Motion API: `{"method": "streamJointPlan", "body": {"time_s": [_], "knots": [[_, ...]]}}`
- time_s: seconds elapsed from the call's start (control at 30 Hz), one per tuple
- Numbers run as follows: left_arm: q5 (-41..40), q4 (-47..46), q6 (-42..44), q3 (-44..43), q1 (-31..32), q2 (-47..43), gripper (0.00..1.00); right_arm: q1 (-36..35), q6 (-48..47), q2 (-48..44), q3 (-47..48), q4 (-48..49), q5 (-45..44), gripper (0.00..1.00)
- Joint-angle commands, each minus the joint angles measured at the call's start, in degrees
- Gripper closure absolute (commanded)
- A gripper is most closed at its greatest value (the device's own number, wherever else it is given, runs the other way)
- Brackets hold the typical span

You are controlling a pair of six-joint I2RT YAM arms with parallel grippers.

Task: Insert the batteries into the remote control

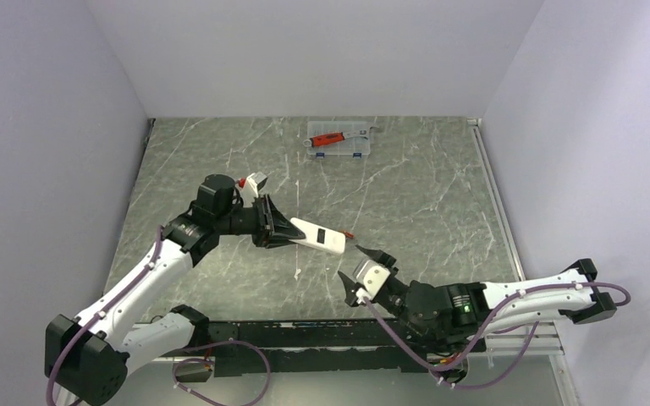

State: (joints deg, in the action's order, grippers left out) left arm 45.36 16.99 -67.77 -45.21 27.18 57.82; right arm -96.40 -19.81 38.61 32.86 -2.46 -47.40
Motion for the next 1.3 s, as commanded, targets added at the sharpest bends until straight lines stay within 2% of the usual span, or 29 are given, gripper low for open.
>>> {"method": "streamJointPlan", "body": {"time_s": [0.0, 0.1, 0.17, 0.4, 0.63, 0.83, 0.97, 1.27], "knots": [[-1.34, -3.93, 2.65, -0.16, -0.28, -1.88, 1.0, -0.09, 7.86, -2.19, 3.27, -2.92, -3.07, 0.31], [-2.31, -4.58, 3.83, 0.39, -0.29, -2.57, 1.0, 1.09, 12.54, -1.42, 6.15, -7.64, -4.48, 0.29], [-2.68, -4.45, 4.8, 0.39, -0.32, -2.83, 1.0, 3.53, 16.28, 0.06, 9.18, -13.1, -2.37, 0.3], [-4.67, -3.38, 8.79, 1.33, -0.28, -5.59, 1.0, 17.2, 25.5, 5.48, 16.43, -21.86, 12.13, 0.29], [-4.94, -3.97, 11.57, 1.77, -0.29, -7.54, 1.0, 30.05, 31.79, 7.56, 18.06, -21.54, 28.31, 0.28], [-5.0, -5.57, 11.52, 2.75, -0.31, -8.85, 1.0, 35.05, 38.18, 8.02, 17.78, -19.82, 36.62, 0.25], [-4.86, -5.74, 12.0, 2.81, -0.28, -9.41, 1.0, 39.16, 44.34, 6.42, 16.09, -18.06, 40.87, 0.19], [-4.66, -9.97, 11.34, 4.34, -0.28, -12.16, 1.0, 47.63, 58.85, 4.76, 13.08, -15.86, 50.56, 0.21]]}}
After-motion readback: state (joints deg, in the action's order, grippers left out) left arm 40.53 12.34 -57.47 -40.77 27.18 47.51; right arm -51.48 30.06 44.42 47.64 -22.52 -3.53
